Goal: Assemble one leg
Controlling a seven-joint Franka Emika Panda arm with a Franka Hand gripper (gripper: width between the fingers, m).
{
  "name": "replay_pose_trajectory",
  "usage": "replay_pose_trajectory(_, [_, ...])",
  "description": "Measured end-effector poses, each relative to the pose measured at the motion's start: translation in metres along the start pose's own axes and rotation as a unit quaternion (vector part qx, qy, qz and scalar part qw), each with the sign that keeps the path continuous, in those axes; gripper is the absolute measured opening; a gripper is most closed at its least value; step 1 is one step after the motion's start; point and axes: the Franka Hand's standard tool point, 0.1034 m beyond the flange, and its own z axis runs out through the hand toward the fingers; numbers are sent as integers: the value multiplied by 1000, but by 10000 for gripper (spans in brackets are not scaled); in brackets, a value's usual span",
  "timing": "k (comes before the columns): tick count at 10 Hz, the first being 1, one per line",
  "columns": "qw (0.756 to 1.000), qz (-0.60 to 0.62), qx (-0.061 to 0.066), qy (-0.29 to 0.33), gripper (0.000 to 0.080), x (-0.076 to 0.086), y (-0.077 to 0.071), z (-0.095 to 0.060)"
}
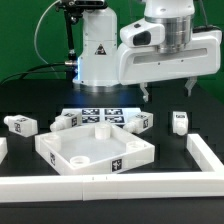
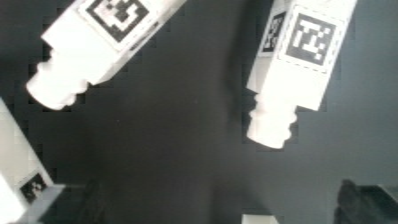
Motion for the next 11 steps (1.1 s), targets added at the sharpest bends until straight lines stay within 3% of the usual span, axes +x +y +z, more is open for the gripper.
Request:
replay_pose_trajectory(2, [1000,-9,-1,-1,649,1,5,1])
replay_pose_trajectory(4, [995,-100,-26,10,649,21,57,-8])
replay_pose_trajectory(5, [993,-113,-29,21,649,27,68,-12])
replay_pose_trajectory(7, [994,-107,-28,16,649,23,60,-8])
replay_pose_trajectory(9, [993,-110,-28,15,649,23,64,-7])
replay_pose_trajectory(10, [986,-165,-30,16,649,30,86,-3])
replay_pose_trajectory(11, [982,-186,-31,8,649,47,121,-7])
